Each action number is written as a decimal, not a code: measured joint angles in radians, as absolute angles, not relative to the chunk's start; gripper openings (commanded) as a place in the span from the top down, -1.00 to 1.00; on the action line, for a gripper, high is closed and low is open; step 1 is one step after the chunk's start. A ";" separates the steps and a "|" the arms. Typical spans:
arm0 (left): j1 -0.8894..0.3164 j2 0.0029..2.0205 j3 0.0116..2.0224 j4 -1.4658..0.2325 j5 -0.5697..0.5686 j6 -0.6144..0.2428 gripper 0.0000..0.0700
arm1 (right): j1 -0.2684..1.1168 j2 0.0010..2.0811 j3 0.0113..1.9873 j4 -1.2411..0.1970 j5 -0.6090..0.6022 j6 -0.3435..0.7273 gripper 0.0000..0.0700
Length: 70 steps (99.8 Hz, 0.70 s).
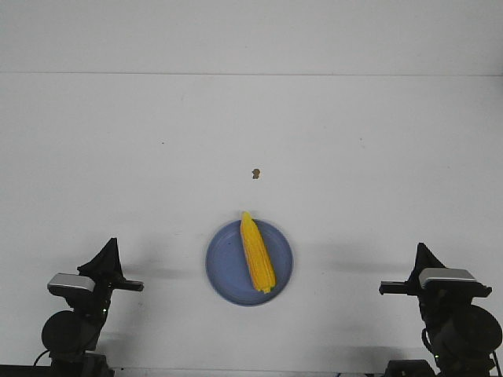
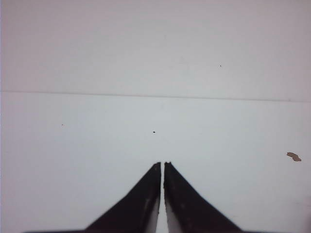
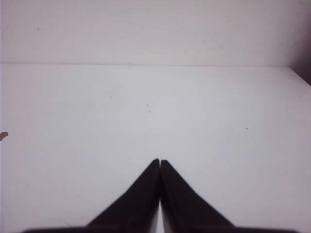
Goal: Place corn on plate with both arms
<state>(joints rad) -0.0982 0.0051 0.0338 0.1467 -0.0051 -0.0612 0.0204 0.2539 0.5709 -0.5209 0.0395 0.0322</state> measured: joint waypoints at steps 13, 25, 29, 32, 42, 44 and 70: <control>-0.098 0.005 0.034 0.147 -0.005 -0.061 0.96 | 0.020 0.254 0.571 -0.521 0.039 0.032 1.00; -0.099 0.005 0.034 0.147 -0.005 -0.061 0.96 | 0.020 0.249 0.570 -0.519 0.054 0.030 1.00; -0.098 0.005 0.034 0.147 -0.005 -0.061 0.96 | 0.020 0.239 0.565 -0.512 0.065 0.027 1.00; -0.098 0.005 0.034 0.147 -0.005 -0.061 0.96 | 0.020 0.227 0.558 -0.502 0.072 0.025 1.00; -0.098 0.005 0.034 0.147 -0.005 -0.061 0.96 | 0.020 0.162 0.500 -0.427 0.075 0.024 1.00; -0.098 0.005 0.034 0.147 -0.005 -0.061 0.96 | 0.020 0.147 0.482 -0.409 0.074 0.024 1.00; -0.098 0.005 0.034 0.147 -0.005 -0.061 0.96 | 0.019 0.000 0.244 -0.212 0.077 0.025 1.00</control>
